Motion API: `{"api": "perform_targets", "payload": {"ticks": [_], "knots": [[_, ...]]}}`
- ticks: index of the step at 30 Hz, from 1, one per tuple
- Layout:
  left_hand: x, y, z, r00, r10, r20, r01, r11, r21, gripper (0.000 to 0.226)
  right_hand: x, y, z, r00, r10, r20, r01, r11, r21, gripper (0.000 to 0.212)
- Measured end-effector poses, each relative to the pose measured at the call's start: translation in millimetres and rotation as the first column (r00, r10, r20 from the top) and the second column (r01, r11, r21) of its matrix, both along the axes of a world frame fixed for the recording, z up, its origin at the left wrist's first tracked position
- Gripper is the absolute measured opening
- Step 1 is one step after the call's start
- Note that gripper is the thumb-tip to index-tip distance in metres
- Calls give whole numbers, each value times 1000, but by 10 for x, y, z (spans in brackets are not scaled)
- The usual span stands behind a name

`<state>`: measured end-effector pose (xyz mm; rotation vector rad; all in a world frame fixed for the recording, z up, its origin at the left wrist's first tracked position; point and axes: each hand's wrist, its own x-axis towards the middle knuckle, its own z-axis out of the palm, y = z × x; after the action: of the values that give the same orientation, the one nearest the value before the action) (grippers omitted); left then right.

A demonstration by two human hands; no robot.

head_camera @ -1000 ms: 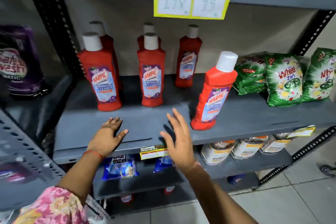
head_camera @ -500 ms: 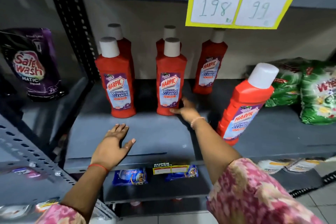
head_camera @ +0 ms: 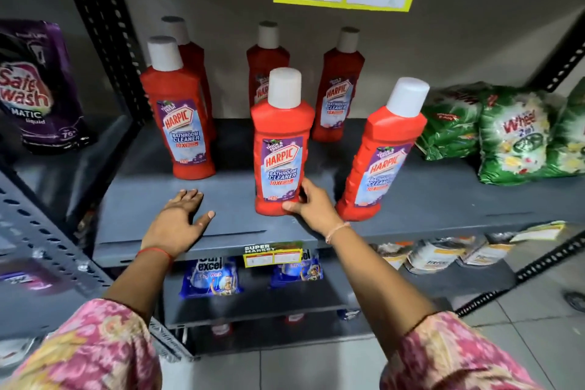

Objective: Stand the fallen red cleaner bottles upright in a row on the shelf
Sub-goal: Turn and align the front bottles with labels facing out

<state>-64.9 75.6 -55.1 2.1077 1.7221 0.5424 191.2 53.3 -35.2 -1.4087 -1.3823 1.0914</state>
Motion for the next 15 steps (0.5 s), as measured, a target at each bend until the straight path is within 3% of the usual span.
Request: {"api": "perform_targets", "payload": {"ticks": [15], "knots": [[-22,-2,2,1000,14,-19,-14,1000,-4,57,-16,-218,8,999,-16,46,16,1000,-8,53]]}}
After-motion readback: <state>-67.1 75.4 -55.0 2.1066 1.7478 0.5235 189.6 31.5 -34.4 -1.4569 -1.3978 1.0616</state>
